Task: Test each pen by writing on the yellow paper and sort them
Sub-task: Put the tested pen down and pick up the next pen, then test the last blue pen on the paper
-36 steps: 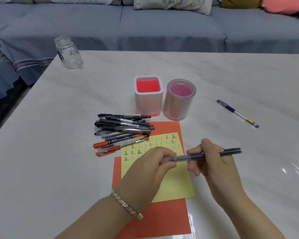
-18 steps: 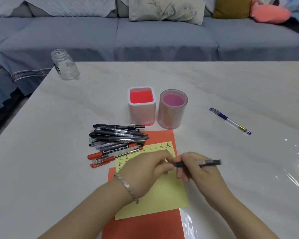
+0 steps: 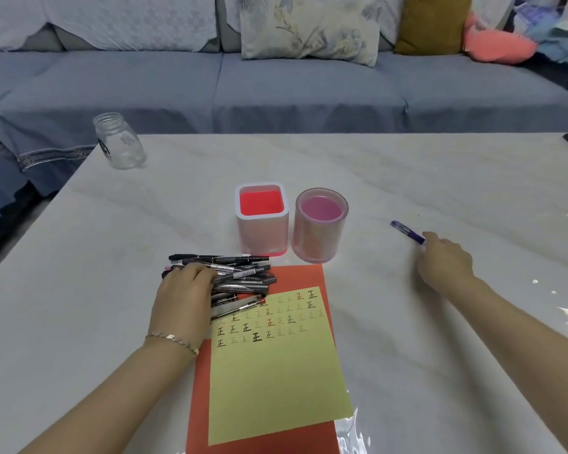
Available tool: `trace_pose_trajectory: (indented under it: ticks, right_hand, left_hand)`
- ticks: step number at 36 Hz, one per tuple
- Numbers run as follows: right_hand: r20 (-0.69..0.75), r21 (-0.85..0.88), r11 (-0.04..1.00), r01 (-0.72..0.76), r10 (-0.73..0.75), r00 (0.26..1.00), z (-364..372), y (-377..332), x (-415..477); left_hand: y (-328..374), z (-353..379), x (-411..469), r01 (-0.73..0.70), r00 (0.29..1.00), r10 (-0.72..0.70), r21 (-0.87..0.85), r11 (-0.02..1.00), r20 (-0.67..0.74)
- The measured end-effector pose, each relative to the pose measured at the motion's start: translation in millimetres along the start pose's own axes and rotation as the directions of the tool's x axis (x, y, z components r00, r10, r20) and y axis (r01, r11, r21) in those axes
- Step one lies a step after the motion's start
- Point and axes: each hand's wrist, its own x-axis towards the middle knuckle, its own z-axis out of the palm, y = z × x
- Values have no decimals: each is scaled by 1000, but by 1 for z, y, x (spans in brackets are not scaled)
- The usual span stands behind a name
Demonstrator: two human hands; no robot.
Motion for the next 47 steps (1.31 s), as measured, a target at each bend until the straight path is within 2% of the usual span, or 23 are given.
trace_pose_trajectory:
  ticks: [2, 5, 8, 13, 16, 18, 21, 25, 26, 27, 31, 35, 38, 42, 47]
  right_hand:
    - [-42, -15, 999, -28, 27, 999, 5, 2, -1]
    - [-100, 45, 998, 34, -30, 995, 8, 1, -10]
    - [-95, 275, 949, 152, -131, 987, -2, -9, -32]
    - [-129, 593, 729, 341, -333, 934, -47, -41, -91]
    - [-73, 717, 575, 395, -501, 862, -75, -59, -129]
    - [-62, 757, 508, 410, -568, 821, -85, -67, -146]
    - [-14, 859, 411, 306, -578, 816, -94, -74, -156]
    - [59, 995, 99, -11, -497, 866, -90, -80, -157]
    - [74, 997, 51, -56, -485, 872, -86, -82, -158]
    - [94, 996, 51, -80, -480, 872, -81, -86, -160]
    - [162, 979, 184, -83, -474, 865, -59, -105, -171]
    - [69, 960, 276, 42, -378, 923, -39, -117, -178]
    - [23, 953, 292, 87, -356, 934, -34, -119, -179]
    - [-10, 942, 301, 148, -416, 909, -34, -120, -181]
    - [55, 983, 181, 39, -485, 873, -38, -115, -179]
  left_hand:
    - [3, -2, 0, 3, 1000, -3, -15, 1000, 7]
    - [13, -8, -1, 3, 1000, -2, -60, 998, 16]
    - [29, -14, -1, -56, 998, 60, -146, 988, 21]
    - [65, -29, -3, -235, 962, 270, -354, 905, 52]
    - [83, -34, -3, -381, 911, 413, -355, 854, 15]
    - [91, -35, -5, -429, 890, 456, -357, 830, -11]
    - [92, -34, -10, -412, 894, 449, -403, 817, -3]
    - [90, -43, -20, -213, 943, 317, -550, 808, 100]
    - [90, -45, -22, -175, 948, 296, -591, 788, 114]
    - [90, -46, -25, -161, 951, 289, -621, 767, 110]
    - [90, -48, -32, -189, 937, 333, -648, 737, 105]
    - [92, -51, -38, -187, 935, 338, -654, 733, 111]
    - [92, -52, -41, -77, 934, 302, -717, 692, 191]
    - [88, -53, -42, 15, 905, 323, -781, 625, 276]
    - [84, -56, -43, 18, 866, 380, -781, 625, 324]
